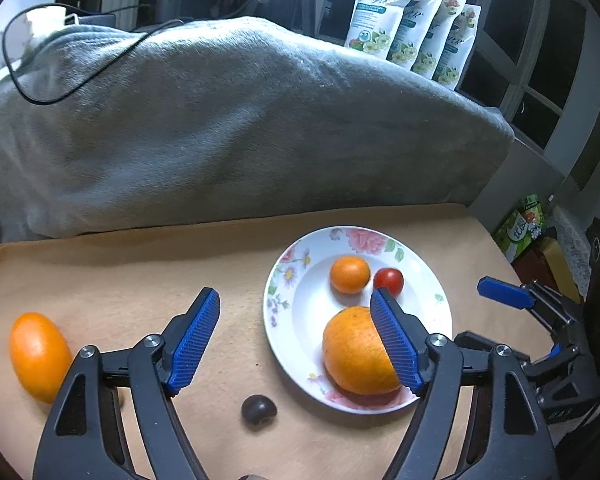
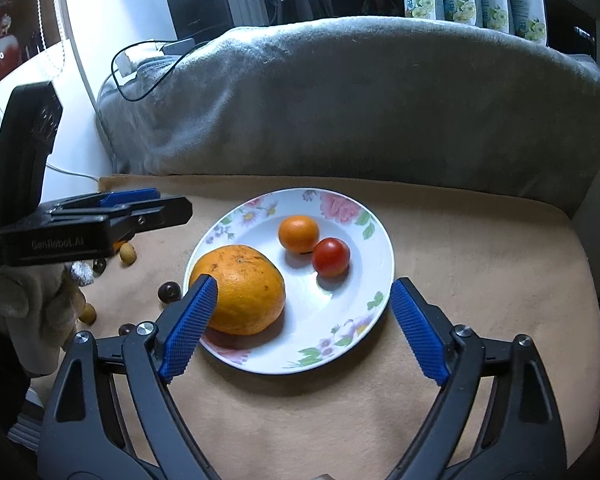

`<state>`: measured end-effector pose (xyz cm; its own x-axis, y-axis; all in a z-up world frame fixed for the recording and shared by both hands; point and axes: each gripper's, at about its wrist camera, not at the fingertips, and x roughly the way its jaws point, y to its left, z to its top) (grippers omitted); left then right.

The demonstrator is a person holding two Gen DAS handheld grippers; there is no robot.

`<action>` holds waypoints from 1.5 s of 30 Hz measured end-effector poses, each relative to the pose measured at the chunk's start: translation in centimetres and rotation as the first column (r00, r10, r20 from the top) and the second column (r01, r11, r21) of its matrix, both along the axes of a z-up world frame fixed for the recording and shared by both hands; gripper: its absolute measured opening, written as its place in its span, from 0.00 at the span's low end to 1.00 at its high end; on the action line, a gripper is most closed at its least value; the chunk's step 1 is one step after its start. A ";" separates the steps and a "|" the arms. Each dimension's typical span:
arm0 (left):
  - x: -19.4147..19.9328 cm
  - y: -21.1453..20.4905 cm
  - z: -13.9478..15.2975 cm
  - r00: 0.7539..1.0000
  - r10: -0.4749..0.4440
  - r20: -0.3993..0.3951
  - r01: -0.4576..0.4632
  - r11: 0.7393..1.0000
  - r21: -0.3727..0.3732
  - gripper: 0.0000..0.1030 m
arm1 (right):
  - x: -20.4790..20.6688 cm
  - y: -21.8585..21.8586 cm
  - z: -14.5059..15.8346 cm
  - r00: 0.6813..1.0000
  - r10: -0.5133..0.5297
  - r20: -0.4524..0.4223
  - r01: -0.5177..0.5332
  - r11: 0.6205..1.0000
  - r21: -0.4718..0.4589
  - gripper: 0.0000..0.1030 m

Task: Organize fruits
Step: 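Withdraw both grippers from the plate toward the large smooth orange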

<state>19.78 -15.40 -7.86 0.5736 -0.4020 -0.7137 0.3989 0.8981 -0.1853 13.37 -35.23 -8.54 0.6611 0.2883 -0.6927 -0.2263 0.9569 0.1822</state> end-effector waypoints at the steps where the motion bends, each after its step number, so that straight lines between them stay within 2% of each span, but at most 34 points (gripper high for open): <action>1: -0.2 0.2 0.1 1.000 0.004 0.003 -0.004 1.000 0.002 0.77 | 0.0 0.1 0.1 1.000 0.000 0.001 0.000 1.000 -0.003 0.88; 6: -1.2 1.1 0.9 0.999 0.018 0.032 -0.019 1.000 0.021 0.77 | -0.1 0.9 1.1 1.000 0.014 0.008 -0.014 1.000 -0.008 0.90; 9: -1.8 1.9 1.2 0.998 0.025 0.050 -0.027 0.999 0.040 0.77 | -0.4 1.3 1.5 1.000 0.020 0.020 -0.020 1.000 -0.004 0.97; 14: -2.8 3.2 1.6 0.996 0.046 0.075 -0.051 0.996 0.072 0.79 | -0.5 2.0 2.1 0.999 0.023 0.023 -0.024 1.000 0.013 0.97; 27: -4.9 9.1 1.7 0.984 0.140 0.107 -0.148 0.986 0.073 0.79 | -0.9 5.1 3.9 0.997 0.052 0.061 -0.052 0.999 0.000 0.97; 35: -6.1 13.7 1.1 0.975 0.210 0.073 -0.213 0.977 0.027 0.78 | -0.8 8.0 4.6 0.992 0.079 0.103 -0.077 0.997 -0.018 0.97; 40: -6.7 15.7 0.4 0.968 0.243 0.062 -0.245 0.969 0.031 0.78 | -0.4 9.6 4.6 0.990 0.110 0.085 -0.110 0.994 -0.010 0.97; 45: -7.0 17.3 -0.2 0.958 0.281 0.059 -0.285 0.954 0.088 0.78 | 0.1 11.6 4.5 0.986 0.144 0.083 -0.142 0.989 -0.033 0.97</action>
<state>12.79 1.86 -8.11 0.6870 -0.1502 -0.7110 0.1318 0.9879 -0.0814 13.46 -23.66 -3.99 0.6711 0.3658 -0.6449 -0.3745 0.9179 0.1309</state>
